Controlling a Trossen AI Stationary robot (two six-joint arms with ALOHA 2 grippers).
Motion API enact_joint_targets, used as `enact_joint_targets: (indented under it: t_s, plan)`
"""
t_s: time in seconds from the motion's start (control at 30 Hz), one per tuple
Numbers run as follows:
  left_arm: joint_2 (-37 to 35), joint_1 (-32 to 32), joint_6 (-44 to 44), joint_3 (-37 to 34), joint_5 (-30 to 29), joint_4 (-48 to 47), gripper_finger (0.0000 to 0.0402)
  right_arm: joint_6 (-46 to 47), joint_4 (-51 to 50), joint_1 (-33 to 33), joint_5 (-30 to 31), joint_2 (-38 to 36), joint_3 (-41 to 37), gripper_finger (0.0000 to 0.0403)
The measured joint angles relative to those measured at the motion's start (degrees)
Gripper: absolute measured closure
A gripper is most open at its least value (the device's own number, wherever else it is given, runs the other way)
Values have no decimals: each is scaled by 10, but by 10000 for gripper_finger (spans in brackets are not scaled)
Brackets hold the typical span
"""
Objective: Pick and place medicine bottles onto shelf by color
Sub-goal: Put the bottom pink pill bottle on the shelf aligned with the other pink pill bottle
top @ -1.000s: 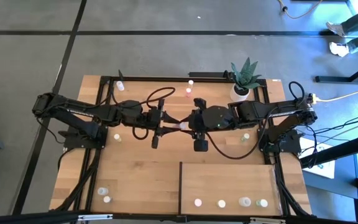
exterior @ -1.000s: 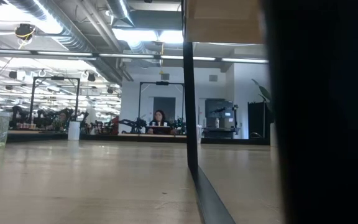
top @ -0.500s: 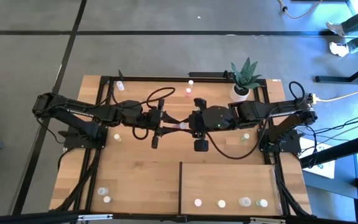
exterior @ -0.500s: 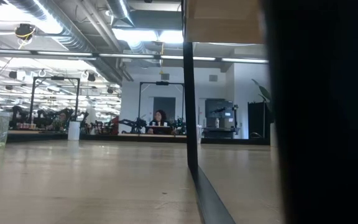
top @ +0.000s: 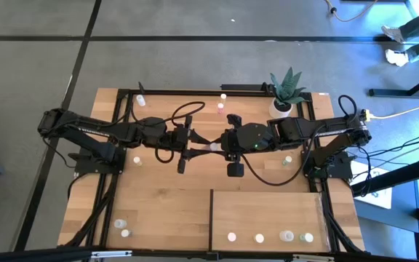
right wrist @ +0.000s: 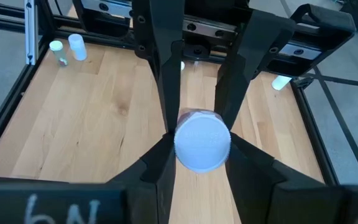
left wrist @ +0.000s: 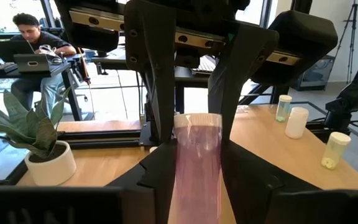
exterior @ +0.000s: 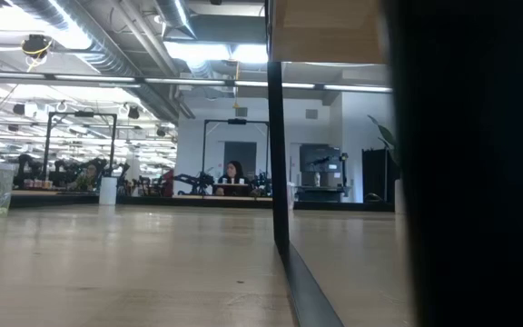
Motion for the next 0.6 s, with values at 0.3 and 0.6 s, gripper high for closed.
enact_joint_targets:
  t_s: [0.3, 0.6]
  plan:
    - [0, 0, -4, 0, 0, -3, 243, 2, 0, -1, 4, 0, 0, 276]
    - [-13, 5, 3, 2, -4, -35, 242, 2, 2, -1, 3, 0, 0, 276]
